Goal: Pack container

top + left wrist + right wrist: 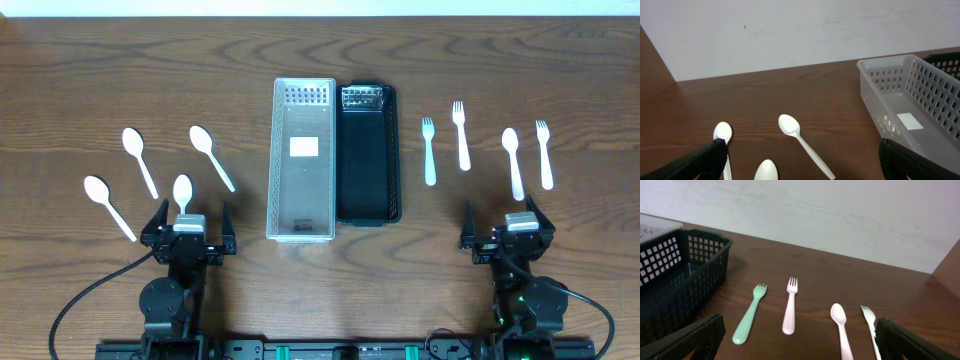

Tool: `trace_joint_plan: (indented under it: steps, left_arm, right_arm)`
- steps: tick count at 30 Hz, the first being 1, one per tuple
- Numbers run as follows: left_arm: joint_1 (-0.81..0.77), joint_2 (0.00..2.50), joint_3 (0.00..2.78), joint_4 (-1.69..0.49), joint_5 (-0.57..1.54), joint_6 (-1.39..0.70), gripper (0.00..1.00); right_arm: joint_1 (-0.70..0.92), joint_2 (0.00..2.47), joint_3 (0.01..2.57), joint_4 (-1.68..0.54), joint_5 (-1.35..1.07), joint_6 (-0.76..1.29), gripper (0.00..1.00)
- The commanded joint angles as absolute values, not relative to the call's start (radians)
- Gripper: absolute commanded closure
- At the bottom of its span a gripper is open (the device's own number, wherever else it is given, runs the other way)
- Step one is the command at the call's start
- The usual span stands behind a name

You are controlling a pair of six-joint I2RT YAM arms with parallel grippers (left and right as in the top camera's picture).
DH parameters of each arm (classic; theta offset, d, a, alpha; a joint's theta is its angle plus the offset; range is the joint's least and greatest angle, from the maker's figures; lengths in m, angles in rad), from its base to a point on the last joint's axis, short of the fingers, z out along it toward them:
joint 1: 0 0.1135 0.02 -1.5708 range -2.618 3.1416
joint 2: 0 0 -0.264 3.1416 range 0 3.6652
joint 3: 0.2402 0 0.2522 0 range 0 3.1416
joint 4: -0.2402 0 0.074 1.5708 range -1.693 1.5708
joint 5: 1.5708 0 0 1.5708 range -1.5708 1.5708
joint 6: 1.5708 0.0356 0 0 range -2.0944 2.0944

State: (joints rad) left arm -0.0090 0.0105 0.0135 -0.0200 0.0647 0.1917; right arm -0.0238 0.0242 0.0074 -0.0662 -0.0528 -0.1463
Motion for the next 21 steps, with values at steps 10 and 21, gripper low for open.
trace_joint_plan:
  steps: [10,21]
  left_arm:
    - [-0.012,0.011,0.004,-0.064,0.09,0.205,0.02]
    - [-0.012,0.011,0.004,-0.064,0.09,0.205,0.02]
  right_arm:
    - [-0.033,0.025,0.006,-0.068,-0.049,-0.135,0.01]
    - [-0.033,0.025,0.023,0.226,-0.07,0.138,0.01]
